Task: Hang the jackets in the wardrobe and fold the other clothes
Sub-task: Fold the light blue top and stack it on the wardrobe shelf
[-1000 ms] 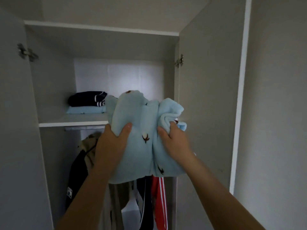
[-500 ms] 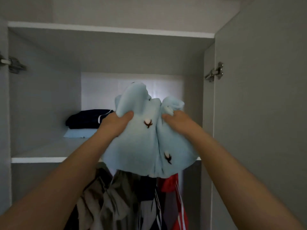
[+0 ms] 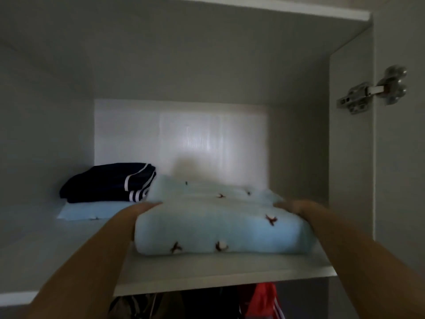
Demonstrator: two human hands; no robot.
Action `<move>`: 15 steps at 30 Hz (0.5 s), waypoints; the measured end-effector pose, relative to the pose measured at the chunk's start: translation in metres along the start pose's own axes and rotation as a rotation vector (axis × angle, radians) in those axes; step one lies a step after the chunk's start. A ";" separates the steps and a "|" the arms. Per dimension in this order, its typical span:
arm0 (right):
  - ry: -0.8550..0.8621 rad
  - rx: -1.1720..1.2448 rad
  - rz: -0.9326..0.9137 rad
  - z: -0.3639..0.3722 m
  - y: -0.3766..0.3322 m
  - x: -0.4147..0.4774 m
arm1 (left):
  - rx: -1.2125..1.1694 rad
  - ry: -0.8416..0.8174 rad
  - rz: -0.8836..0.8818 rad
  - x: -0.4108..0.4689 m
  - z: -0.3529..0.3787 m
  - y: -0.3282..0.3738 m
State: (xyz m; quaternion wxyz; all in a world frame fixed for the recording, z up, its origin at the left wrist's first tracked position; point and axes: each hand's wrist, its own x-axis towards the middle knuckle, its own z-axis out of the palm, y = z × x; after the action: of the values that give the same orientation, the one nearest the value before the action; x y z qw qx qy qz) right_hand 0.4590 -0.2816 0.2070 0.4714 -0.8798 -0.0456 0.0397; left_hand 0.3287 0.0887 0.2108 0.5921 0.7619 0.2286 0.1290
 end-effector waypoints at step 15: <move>-0.259 -0.482 -0.122 0.065 -0.037 -0.011 | 1.098 -0.455 0.366 0.005 0.053 0.030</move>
State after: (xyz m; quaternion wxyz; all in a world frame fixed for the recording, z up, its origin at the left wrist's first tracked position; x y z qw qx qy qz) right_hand 0.4396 -0.2093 0.2020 0.2404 -0.9498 -0.1663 0.1114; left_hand 0.3641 0.0405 0.2255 0.1162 0.9905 -0.0047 -0.0736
